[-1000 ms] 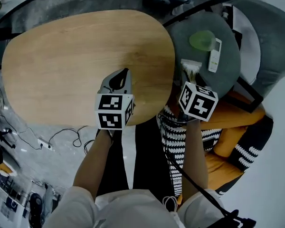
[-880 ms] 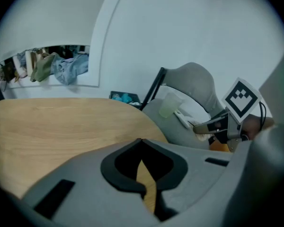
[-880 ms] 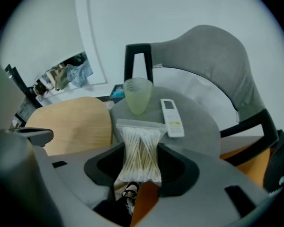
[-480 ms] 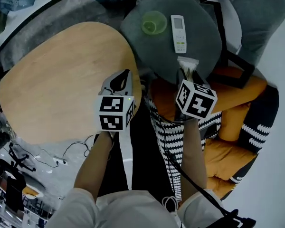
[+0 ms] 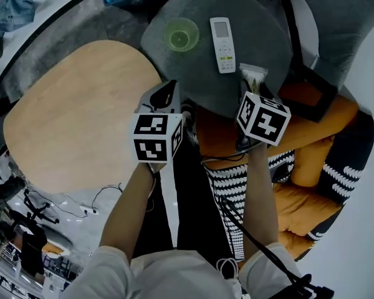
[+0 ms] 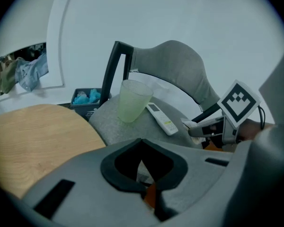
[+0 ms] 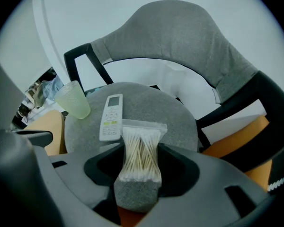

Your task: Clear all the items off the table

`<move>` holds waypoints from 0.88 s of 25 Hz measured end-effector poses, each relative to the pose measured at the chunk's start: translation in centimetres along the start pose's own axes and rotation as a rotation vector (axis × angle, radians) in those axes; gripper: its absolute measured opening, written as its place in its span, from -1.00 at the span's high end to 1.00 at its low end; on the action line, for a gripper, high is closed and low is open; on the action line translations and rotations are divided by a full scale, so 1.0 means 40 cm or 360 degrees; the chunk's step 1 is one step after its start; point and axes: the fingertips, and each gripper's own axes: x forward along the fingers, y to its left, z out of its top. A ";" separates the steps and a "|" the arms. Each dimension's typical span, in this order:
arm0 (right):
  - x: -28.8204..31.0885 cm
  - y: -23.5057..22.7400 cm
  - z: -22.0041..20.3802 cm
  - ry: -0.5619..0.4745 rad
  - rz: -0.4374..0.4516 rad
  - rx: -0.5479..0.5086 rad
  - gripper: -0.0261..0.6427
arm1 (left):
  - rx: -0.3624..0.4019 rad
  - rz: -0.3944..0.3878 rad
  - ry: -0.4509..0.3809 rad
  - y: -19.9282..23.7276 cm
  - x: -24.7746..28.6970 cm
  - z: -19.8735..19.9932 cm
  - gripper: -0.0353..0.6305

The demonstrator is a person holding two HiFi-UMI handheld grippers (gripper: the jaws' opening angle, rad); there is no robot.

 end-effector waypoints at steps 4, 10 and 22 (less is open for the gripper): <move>0.038 -0.024 0.021 -0.0014 -0.0008 -0.0008 0.25 | 0.0015 0.0033 -0.0010 0.018 0.035 0.028 0.88; 0.064 -0.047 0.015 0.0006 0.0018 0.0009 0.22 | -0.0005 0.0070 0.0018 0.029 0.054 0.012 0.88; 0.018 -0.047 0.019 -0.0058 0.0064 0.0088 0.14 | 0.0024 0.0082 0.0013 0.003 -0.002 0.024 0.88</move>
